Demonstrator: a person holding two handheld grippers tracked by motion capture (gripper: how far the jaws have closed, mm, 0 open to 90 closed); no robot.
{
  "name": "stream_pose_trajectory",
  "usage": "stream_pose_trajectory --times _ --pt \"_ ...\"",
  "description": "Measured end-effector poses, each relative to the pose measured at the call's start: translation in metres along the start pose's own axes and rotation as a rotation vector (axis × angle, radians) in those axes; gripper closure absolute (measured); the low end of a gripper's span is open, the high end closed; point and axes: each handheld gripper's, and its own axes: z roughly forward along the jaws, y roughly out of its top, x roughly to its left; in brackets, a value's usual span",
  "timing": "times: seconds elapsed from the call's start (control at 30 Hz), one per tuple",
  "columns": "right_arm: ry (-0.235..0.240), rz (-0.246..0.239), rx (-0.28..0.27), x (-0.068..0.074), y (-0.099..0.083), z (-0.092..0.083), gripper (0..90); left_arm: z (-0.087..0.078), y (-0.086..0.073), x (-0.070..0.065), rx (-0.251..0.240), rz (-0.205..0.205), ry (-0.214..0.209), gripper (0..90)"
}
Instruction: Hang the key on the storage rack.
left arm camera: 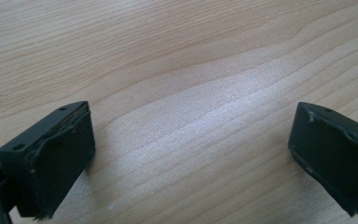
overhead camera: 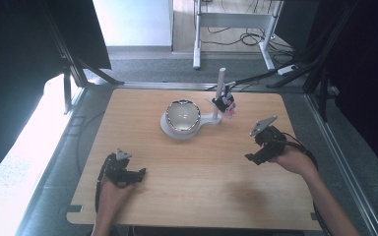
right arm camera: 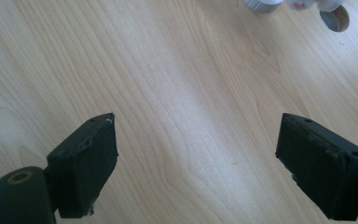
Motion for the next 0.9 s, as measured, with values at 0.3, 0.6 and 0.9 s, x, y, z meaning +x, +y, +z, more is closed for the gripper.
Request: stream_pose_trajectory --times 0.3,0.6,0.9 --pt "-0.008 0.025 -0.022 0.012 -0.017 0.002 12.7 0.000 0.000 0.000 0.002 0.003 0.000 0.2" --pt "-0.013 0.052 -0.037 0.023 -0.033 0.010 12.7 0.000 0.000 0.000 0.002 0.003 0.000 0.2" --pt "-0.001 0.077 -0.068 0.035 -0.045 0.025 11.1 0.000 0.000 0.000 0.001 0.001 -0.001 0.2"
